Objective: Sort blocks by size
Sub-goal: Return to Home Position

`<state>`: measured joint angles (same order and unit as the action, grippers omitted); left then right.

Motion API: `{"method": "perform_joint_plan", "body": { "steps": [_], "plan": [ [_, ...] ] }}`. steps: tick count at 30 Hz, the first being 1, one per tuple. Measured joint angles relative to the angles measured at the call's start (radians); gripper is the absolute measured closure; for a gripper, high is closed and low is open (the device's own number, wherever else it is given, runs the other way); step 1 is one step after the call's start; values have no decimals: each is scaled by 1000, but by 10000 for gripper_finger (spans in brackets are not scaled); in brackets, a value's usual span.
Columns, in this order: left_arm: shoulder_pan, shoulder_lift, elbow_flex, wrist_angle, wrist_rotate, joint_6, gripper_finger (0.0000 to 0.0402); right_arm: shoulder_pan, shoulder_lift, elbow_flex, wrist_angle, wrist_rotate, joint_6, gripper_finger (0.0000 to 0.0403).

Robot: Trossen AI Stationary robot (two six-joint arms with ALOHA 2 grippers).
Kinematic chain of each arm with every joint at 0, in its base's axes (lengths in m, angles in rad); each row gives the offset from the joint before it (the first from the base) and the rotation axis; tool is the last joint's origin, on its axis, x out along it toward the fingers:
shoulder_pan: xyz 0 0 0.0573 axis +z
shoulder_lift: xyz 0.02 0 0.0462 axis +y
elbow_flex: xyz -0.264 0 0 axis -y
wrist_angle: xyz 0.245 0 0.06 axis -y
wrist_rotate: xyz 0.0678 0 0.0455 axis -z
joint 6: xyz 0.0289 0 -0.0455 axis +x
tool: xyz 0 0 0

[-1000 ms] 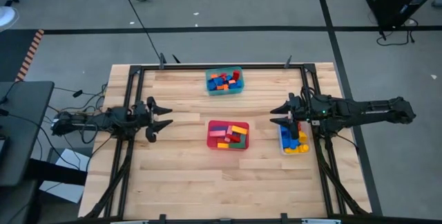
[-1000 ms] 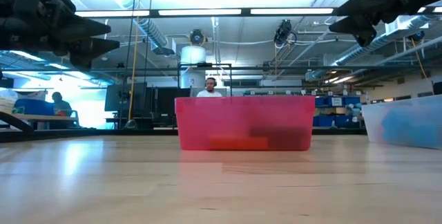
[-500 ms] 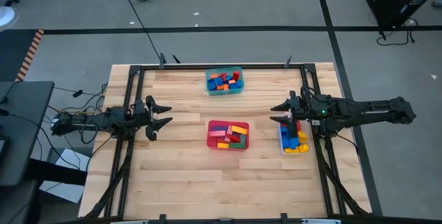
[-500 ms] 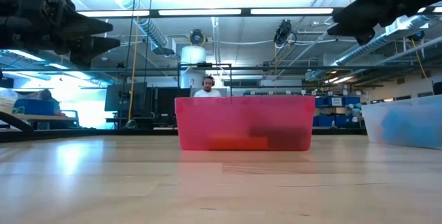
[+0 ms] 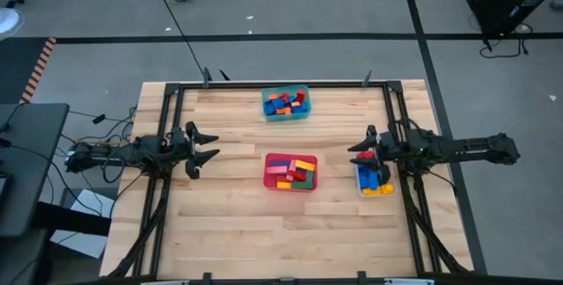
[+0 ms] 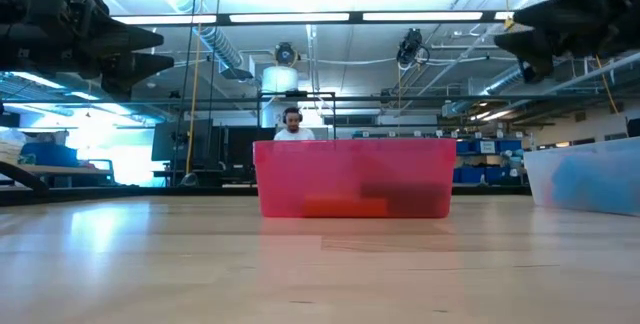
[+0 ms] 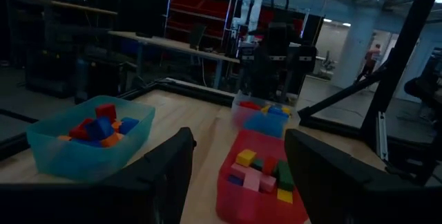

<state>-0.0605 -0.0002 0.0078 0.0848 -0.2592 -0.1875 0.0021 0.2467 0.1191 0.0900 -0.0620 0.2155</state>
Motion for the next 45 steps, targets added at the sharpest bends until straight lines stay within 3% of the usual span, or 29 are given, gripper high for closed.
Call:
{"method": "perform_joint_plan", "body": {
  "steps": [8,14,19,29,45],
  "plan": [
    [0,0,0,-1,0,0,165,0,-246,-111,43,-44,-6,208],
    [0,1,0,3,0,-1,165,-6,-245,-113,79,-27,-50,208],
    [0,6,0,29,0,-1,165,-6,-243,-113,-61,-34,-88,208],
    [0,6,0,29,0,-1,165,-6,-230,-113,-65,-4,-203,208],
    [0,6,0,29,0,-1,165,-6,-96,-113,-71,44,-211,208]
  ]
}}
